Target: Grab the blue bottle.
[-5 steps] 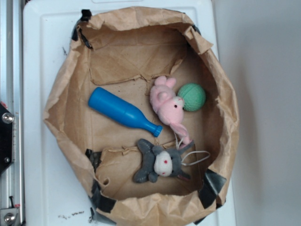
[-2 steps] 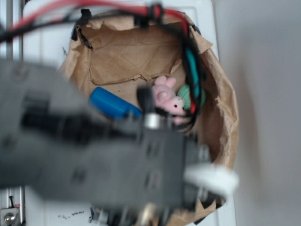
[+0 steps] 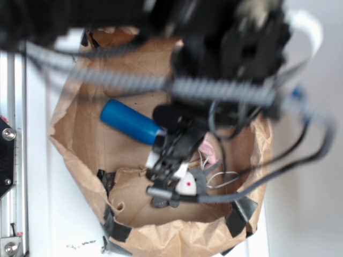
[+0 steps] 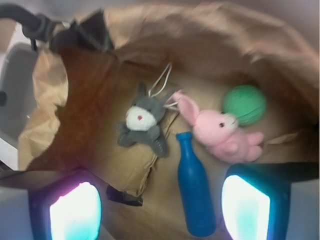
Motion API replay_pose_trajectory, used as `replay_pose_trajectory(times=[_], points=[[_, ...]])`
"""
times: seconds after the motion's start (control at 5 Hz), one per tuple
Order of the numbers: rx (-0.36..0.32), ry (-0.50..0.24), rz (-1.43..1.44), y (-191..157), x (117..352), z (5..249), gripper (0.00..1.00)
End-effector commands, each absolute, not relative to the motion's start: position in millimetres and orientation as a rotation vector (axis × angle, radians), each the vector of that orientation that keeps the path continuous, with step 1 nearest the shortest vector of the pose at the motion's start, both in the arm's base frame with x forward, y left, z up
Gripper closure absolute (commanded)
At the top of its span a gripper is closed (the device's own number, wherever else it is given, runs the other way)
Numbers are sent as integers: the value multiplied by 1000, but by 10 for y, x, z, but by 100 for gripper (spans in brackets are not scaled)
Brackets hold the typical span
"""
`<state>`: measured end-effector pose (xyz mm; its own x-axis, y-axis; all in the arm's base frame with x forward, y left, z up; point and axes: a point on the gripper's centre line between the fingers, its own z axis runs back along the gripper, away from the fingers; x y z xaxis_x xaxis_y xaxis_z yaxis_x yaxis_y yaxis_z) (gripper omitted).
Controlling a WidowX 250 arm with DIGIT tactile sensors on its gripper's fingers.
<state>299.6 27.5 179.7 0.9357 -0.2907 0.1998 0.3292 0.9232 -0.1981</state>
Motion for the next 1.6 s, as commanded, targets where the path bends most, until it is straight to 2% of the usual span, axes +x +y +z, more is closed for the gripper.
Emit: replay_pose_trajectory(times=[0.0, 0.8, 1.0, 1.2, 1.4], points=[[-171, -177, -402, 106, 3157, 1760, 0], [-171, -177, -402, 106, 3157, 1760, 0], [-108, -139, -411, 105, 3153, 1344, 0], [-134, -160, -416, 235, 3090, 1121, 0], [-136, -184, -436, 390, 2965, 997, 0]])
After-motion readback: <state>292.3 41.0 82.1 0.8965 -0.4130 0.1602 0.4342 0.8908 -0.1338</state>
